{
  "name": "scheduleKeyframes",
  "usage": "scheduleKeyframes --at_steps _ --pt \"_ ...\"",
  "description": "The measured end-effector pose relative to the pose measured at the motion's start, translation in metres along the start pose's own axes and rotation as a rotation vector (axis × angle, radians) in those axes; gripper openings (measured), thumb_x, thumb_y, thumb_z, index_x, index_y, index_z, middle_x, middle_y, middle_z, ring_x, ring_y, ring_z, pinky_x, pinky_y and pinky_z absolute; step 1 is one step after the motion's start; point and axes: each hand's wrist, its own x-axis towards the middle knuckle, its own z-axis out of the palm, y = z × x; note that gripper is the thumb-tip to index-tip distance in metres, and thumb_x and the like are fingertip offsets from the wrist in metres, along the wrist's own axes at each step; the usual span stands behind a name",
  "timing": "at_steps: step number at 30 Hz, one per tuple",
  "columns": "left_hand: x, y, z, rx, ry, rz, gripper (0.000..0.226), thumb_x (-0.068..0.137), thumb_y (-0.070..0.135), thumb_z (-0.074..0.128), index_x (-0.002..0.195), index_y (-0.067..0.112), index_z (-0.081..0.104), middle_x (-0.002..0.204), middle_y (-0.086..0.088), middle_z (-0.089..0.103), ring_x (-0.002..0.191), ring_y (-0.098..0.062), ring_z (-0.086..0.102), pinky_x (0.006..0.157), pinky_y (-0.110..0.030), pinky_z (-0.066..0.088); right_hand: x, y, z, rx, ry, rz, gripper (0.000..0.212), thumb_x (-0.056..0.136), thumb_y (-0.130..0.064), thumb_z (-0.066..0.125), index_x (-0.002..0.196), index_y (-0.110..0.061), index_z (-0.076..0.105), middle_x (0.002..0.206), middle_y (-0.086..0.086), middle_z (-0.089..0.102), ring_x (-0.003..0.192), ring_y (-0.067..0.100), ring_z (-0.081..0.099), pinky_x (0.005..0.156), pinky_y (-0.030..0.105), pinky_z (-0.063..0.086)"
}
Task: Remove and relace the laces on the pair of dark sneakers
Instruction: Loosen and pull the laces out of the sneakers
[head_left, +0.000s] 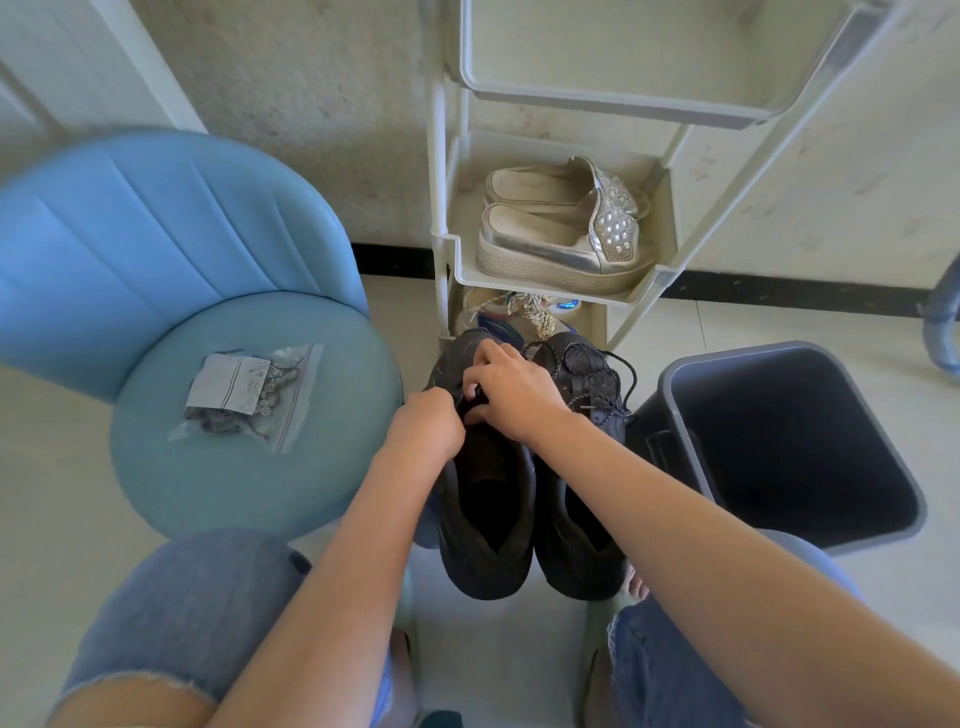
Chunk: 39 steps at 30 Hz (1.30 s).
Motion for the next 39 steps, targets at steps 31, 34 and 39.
scheduleKeyframes --at_steps 31,34,39 --pt "-0.005 0.002 -0.003 -0.042 -0.029 0.001 0.026 0.090 0.008 0.048 0.112 -0.002 0.058 0.112 -0.022 0.060 0.097 -0.036 0.062 0.081 -0.035 0.051 -0.003 -0.003 -0.002 -0.158 0.056 -0.010 0.027 0.082 -0.033 0.066 0.107 -0.024 0.069 0.145 0.004 0.033 0.135 0.031 0.020 0.110 0.035 0.015" --pt "-0.005 0.002 -0.003 -0.047 -0.022 0.005 0.027 0.090 0.010 0.050 0.113 -0.002 0.057 0.112 -0.022 0.061 0.097 -0.036 0.063 0.083 -0.036 0.052 -0.002 -0.004 0.002 -0.135 0.047 0.010 0.030 0.082 -0.036 0.067 0.109 -0.023 0.069 0.146 0.004 0.031 0.137 0.029 0.015 0.110 0.034 0.011" --pt "-0.006 0.002 -0.002 -0.041 -0.007 0.003 0.023 0.090 0.008 0.049 0.109 -0.003 0.057 0.110 -0.022 0.061 0.096 -0.035 0.062 0.078 -0.035 0.050 -0.002 -0.004 0.010 -0.069 0.172 0.049 0.018 0.087 -0.027 0.060 0.099 -0.020 0.072 0.141 0.000 0.042 0.134 0.028 0.020 0.105 0.031 0.006"
